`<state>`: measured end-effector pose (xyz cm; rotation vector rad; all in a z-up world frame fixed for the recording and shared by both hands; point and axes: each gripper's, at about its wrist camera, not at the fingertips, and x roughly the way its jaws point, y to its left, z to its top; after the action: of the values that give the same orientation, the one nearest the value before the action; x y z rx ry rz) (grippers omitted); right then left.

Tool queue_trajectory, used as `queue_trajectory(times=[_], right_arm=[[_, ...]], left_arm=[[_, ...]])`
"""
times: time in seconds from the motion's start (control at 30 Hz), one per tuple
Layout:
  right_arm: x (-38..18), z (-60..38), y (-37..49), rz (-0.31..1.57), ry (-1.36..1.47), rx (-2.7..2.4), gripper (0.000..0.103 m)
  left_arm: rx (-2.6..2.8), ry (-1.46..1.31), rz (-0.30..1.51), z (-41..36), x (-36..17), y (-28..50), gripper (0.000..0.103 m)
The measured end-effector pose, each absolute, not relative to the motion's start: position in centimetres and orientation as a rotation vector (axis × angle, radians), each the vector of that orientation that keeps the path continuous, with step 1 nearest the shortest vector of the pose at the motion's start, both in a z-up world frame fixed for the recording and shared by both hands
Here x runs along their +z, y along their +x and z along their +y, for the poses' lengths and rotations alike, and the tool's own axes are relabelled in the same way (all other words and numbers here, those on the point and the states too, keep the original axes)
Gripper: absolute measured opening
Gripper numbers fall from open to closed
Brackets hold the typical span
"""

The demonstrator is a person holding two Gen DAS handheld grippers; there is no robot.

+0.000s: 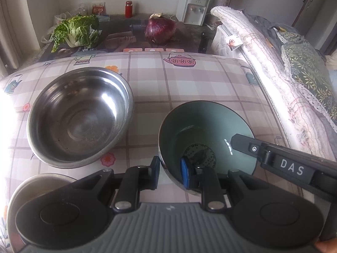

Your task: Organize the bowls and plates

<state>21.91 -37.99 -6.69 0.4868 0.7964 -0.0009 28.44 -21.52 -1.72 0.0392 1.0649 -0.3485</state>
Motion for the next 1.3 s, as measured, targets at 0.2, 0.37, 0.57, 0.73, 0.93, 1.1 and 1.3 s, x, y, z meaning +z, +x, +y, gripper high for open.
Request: queue_trajectory(times=[0.2,0.37,0.57,0.73,0.93,1.1,1.3], right_arm=[[-5.2,-37.5,21.4,0.777,0.476,-0.003,0.016],[-3.7,-36.6,21.1,0.759,0.460,0.000,0.016],[-2.2,-35.0,21.1,0.752,0.445,0.015,0.016],[-1.2,-33.0,21.6,0.751,0.427,0.034,0.016],[-0.1,-30.3,22.9,0.748,0.411,0.070,0.016],[0.0,-27.8,25.2,0.751,0.412,0.111,0.016],[-0.5,-25.4,28.4,0.764,0.415,0.142,0.016]], left_arm=[[-0.352,0.024,1.041,-20.7,-0.4,27.9,0.022],[-0.351,0.005,1.019,-19.5,0.9,27.5,0.022],[-0.340,-0.022,0.996,-17.5,2.2,27.2,0.022],[-0.321,-0.049,0.978,-15.4,3.1,27.2,0.022],[-0.281,-0.081,0.958,-12.4,3.9,27.9,0.022],[-0.235,-0.099,0.948,-9.9,4.0,29.5,0.022],[-0.190,-0.114,0.944,-7.6,3.3,31.9,0.022]])
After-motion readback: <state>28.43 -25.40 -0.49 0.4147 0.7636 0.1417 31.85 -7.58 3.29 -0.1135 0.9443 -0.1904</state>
